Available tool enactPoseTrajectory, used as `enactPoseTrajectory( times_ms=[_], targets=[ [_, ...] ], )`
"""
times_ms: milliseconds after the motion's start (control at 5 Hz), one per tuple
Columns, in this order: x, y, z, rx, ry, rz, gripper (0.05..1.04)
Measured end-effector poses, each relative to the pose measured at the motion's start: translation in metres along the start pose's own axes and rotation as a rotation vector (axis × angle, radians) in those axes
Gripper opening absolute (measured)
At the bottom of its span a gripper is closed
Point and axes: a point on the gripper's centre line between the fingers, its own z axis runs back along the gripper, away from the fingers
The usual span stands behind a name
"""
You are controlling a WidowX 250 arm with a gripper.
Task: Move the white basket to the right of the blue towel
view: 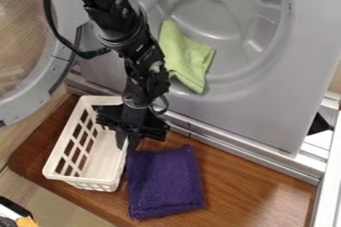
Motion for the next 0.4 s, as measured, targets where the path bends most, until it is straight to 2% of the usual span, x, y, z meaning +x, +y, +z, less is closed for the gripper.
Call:
enactPoseTrajectory(
  times_ms=[200, 400],
  targets=[
    [-0.004, 0.001, 0.009, -0.013, 0.000, 0.000, 0.094],
    [-0.007, 0.006, 0.027, -0.058, -0.010, -0.015, 0.090]
  ],
)
